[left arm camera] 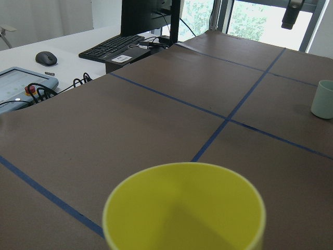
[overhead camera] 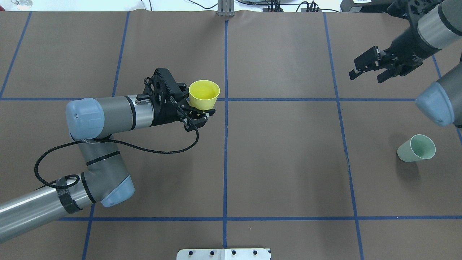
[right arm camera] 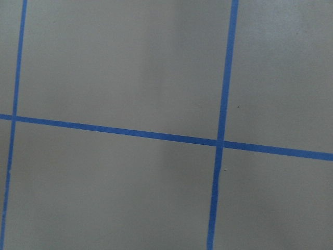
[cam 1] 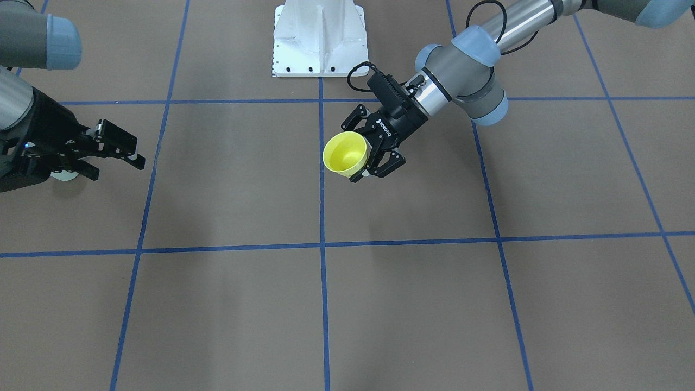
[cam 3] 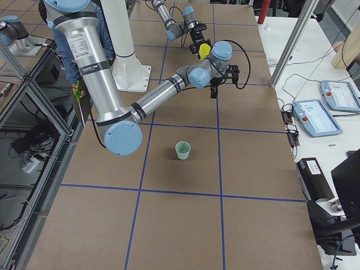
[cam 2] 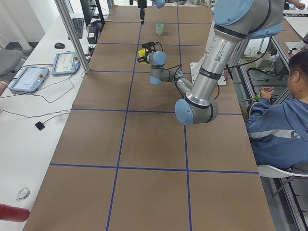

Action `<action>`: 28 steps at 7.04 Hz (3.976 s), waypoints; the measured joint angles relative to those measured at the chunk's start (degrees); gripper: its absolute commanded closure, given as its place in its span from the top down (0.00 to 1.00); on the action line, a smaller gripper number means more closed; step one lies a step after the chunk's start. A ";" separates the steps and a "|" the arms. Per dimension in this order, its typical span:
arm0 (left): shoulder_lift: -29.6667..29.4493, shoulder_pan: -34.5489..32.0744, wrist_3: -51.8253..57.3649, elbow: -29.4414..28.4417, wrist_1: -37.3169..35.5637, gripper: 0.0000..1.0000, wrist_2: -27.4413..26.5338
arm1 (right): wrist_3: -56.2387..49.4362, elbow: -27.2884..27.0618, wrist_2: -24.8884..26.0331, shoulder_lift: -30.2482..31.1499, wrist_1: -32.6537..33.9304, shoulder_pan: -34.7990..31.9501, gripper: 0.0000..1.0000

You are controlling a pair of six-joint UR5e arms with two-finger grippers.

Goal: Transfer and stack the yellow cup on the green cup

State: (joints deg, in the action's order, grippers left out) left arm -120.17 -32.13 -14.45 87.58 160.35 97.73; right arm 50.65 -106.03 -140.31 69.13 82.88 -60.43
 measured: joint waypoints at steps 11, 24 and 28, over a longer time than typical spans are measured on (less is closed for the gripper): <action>-0.20 6.21 -2.01 1.29 1.55 0.00 1.58 | 11.29 1.04 6.91 -10.73 -9.49 16.74 0.98; -1.85 10.74 -1.04 0.84 1.72 0.16 1.07 | 11.63 0.48 10.28 -9.76 -10.18 25.08 0.00; -2.31 10.94 -1.12 0.82 3.26 0.87 1.00 | 11.93 -0.02 8.70 -9.15 -10.23 24.54 0.00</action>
State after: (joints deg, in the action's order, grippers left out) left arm -122.48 -21.18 -15.56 88.40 163.61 98.74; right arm 62.58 -106.05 -131.61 59.98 72.65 -35.90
